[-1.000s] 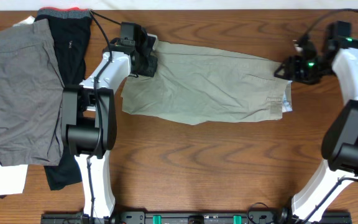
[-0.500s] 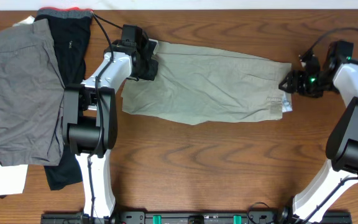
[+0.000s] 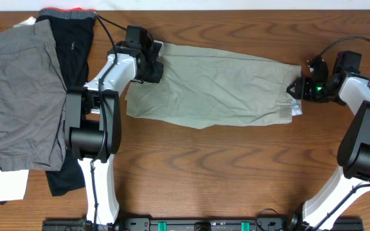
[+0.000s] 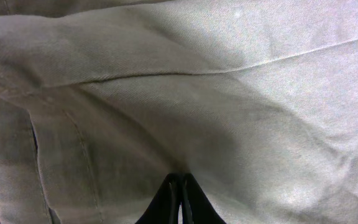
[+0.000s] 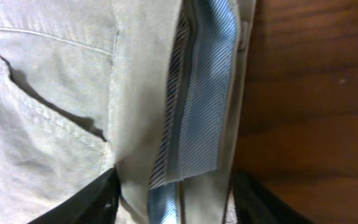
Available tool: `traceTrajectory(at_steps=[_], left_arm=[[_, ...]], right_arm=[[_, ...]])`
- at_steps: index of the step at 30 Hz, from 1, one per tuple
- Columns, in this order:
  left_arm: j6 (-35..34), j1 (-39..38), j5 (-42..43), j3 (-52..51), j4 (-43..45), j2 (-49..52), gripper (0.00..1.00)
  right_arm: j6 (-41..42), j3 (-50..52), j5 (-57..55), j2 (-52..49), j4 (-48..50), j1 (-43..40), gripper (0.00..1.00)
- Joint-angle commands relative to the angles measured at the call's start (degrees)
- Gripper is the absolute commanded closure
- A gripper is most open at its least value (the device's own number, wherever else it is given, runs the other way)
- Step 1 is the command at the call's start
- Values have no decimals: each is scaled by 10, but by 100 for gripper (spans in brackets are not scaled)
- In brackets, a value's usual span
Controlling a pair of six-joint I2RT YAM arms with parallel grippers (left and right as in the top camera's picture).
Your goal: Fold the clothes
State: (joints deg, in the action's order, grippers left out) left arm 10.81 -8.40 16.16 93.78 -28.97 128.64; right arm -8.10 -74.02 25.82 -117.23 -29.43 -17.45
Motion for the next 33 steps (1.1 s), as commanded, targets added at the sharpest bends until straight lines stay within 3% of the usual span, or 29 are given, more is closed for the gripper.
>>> traceTrajectory(at_steps=[1,4,5,6,13,20,33], left_arm=[[5,-1,-3,-2,-12,15,94],[5,-1,-3,-2,-19,15,94],[5,-1,-3,-2,-21,15,94],[5,-1,-3,-2,-23,15,94],[1,-1,-3,-2,-40,15,94],[-5,-10,-3,-2,-68,15,94],[-7,-47,-3,-2,-75,14,94]], right_arm=[[31,25,2,-11,-15,6,53],[44,25,11,-11,-19,2,72],[49,25,14,-11,-19,-1,89],[58,25,14,-11,-18,-5,99],[65,15,14,-11,-18,-63,99],[12,-63,17,-11,-72,-119,99],[-44,-153,69,-10,-193,22,99]])
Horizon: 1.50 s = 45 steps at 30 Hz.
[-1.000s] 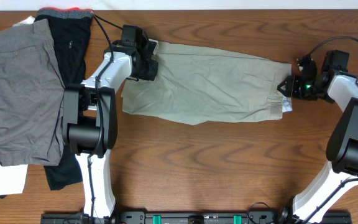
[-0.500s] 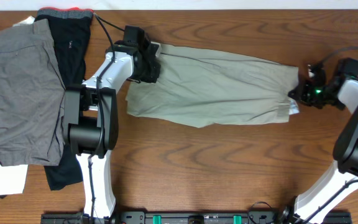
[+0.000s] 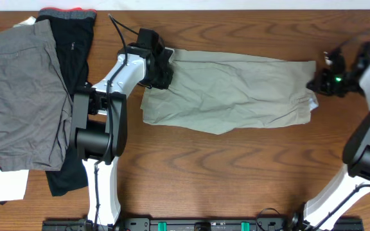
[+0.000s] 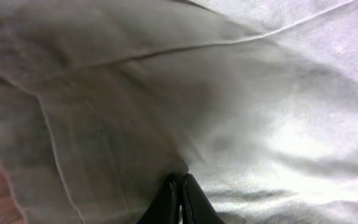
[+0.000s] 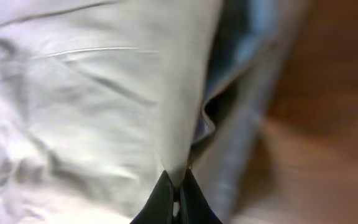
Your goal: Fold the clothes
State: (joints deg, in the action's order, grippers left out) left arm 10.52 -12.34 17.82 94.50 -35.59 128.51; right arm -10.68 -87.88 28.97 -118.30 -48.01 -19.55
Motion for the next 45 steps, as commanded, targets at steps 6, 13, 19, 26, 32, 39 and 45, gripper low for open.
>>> traceTrajectory(at_steps=[6,13,19,26,32,39,45], left_arm=[[-16,-7,-20,-10,-6,16,94],[-18,-7,-19,-10,4,16,94],[-18,-7,-20,-10,5,16,94],[-18,-7,-20,-10,5,16,94],[-18,-7,-19,-10,5,16,94],[-18,-7,-20,-10,5,16,94],[-18,-7,-19,-10,5,16,94]], right_arm=[[-16,-22,65,6,-9,124,99],[21,-24,23,7,5,164,99],[37,-24,-15,7,6,144,99],[40,-22,-105,7,-5,109,92],[38,-14,-161,7,-24,93,67],[38,-9,-161,6,-45,64,35],[38,21,-161,6,-19,49,33]])
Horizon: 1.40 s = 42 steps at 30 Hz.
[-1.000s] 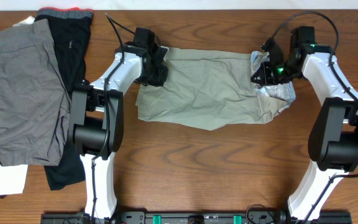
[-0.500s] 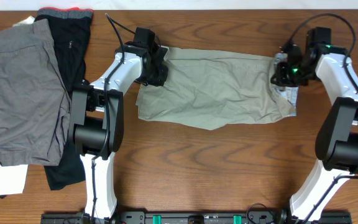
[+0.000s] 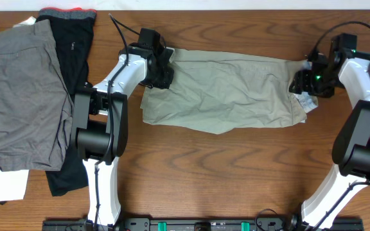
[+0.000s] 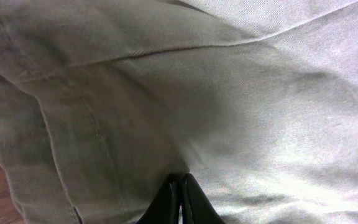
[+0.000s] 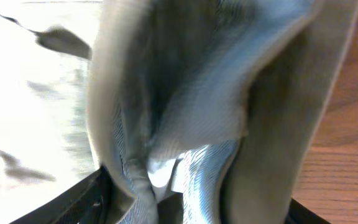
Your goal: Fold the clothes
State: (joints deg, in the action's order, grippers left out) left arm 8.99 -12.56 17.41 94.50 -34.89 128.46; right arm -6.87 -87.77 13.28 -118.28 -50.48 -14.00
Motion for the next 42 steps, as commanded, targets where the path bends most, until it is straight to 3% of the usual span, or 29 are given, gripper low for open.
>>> traceTrajectory(at_steps=[1,14,20,25,27,29,30,32,34,42], left_arm=[[-3,-5,-16,-10,-2,16,94],[-3,-5,-15,-10,-2,16,94],[-3,-5,-16,-10,2,16,94],[-3,-5,-16,-10,3,16,94],[-3,-5,-16,-10,3,16,94],[-2,-5,-16,-10,3,16,94],[-2,-5,-16,-10,3,16,94],[-3,-5,-16,-10,3,16,94],[-3,-5,-16,-10,3,16,94],[-2,-5,-16,-10,5,16,94]], right_arm=[[0,30,-5,6,17,-6,33],[21,122,-54,6,119,-7,26],[50,148,-9,6,155,-3,28],[73,191,66,6,198,-1,45],[76,200,84,6,208,-1,59],[82,202,84,6,212,-1,79],[82,202,84,6,212,-1,81],[83,202,84,6,218,-4,94],[90,201,84,6,225,-10,99],[83,173,125,6,211,-59,99]])
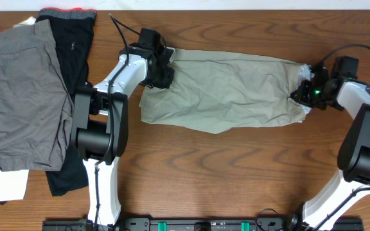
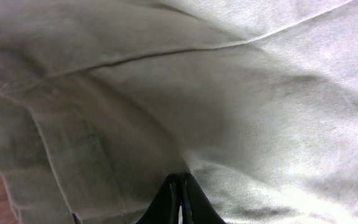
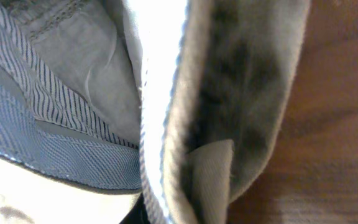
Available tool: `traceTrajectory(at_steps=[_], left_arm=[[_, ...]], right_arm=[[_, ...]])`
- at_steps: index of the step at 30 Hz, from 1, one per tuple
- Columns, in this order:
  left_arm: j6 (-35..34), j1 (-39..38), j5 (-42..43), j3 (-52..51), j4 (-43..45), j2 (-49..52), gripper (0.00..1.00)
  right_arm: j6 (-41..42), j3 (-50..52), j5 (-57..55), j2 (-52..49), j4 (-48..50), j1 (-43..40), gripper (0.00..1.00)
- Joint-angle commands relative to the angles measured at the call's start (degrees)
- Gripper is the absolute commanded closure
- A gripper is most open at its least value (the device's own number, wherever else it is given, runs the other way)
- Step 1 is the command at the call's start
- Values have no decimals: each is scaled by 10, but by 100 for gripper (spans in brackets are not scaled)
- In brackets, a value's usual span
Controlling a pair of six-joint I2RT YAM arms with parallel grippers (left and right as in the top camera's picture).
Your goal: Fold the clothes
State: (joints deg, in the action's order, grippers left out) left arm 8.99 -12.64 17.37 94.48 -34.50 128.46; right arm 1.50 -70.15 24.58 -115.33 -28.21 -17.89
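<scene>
Khaki shorts (image 1: 230, 90) lie spread across the middle of the wooden table. My left gripper (image 1: 161, 72) is at their upper left end. In the left wrist view its fingers (image 2: 180, 190) are shut tight on a pinch of khaki fabric. My right gripper (image 1: 302, 94) sits at the right end, on the waistband. The right wrist view is filled by the folded waistband (image 3: 229, 93) and its blue striped lining (image 3: 55, 137). Fabric wraps over the fingers and hides them; no spread fingers show at the sides.
A pile of grey shorts (image 1: 21, 96) lies at the far left, over a black garment (image 1: 72, 45) and a white cloth (image 1: 2, 186). A red-edged piece (image 1: 69, 11) is at the back edge. Bare wood (image 1: 236, 173) lies in front of the khaki shorts.
My right gripper was open, its fingers spread round the waistband. It now sits slightly nearer the front and is shut on the waistband. The left gripper and the shorts' left end have not moved.
At first my left gripper held the left end and the right stood open at the waistband. Then both were shut and the shorts lay shifted to the right. The right gripper then opened at the waistband, and now grips it again.
</scene>
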Motion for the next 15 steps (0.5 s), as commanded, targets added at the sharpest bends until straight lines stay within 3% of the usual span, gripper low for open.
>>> traceTrajectory(at_steps=[1,5,7,10,15], left_arm=[[-2,-5,-15,-9,1,16,94],[-3,-4,-15,-9,0,16,90],[-3,-2,-15,-9,-2,14,62],[-3,0,-15,-8,-11,6,44],[-2,8,-19,-8,-33,-20,44]], right_arm=[[-4,-9,16,-23,-19,-26,99],[-24,-33,21,-23,-49,-45,99],[-35,-45,20,-23,-70,-54,99],[-52,-68,19,-23,-101,-69,99],[-77,-111,18,-14,-151,-97,99]])
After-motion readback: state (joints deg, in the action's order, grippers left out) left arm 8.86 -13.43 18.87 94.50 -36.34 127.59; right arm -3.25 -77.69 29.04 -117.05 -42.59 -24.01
